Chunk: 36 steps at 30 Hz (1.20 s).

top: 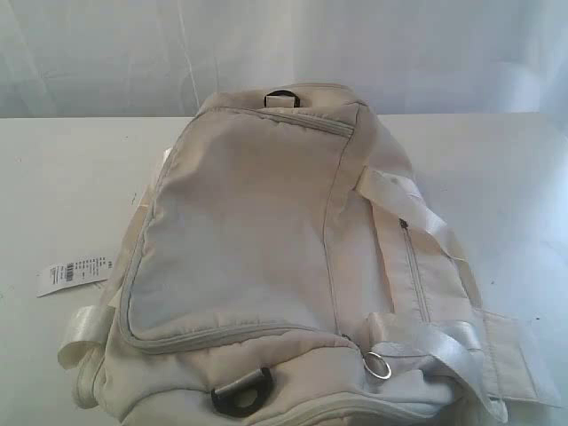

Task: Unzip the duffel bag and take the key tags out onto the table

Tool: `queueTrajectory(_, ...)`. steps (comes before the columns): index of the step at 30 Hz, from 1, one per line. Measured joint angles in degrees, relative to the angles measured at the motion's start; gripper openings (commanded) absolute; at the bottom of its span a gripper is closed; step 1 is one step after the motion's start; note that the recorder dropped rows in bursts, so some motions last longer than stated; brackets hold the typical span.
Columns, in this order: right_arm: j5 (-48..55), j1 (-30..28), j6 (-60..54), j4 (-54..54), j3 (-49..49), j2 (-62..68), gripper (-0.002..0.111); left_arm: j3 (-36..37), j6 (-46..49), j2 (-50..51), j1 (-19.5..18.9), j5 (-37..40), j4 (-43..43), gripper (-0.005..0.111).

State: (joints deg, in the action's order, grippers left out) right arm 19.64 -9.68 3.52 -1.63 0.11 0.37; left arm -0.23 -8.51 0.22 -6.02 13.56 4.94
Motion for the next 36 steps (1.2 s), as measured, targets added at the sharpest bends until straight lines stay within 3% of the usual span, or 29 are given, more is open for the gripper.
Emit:
queueTrajectory(29, 0.0, 0.0, 0.0, 0.0, 0.0, 0.0, 0.0, 0.0, 0.0, 0.0, 0.0, 0.0, 0.0, 0.0)
queueTrajectory(36, 0.0, 3.18, 0.0, 0.0, 0.0, 0.0, 0.0, 0.0, 0.0, 0.0, 0.0, 0.0, 0.0, 0.0)
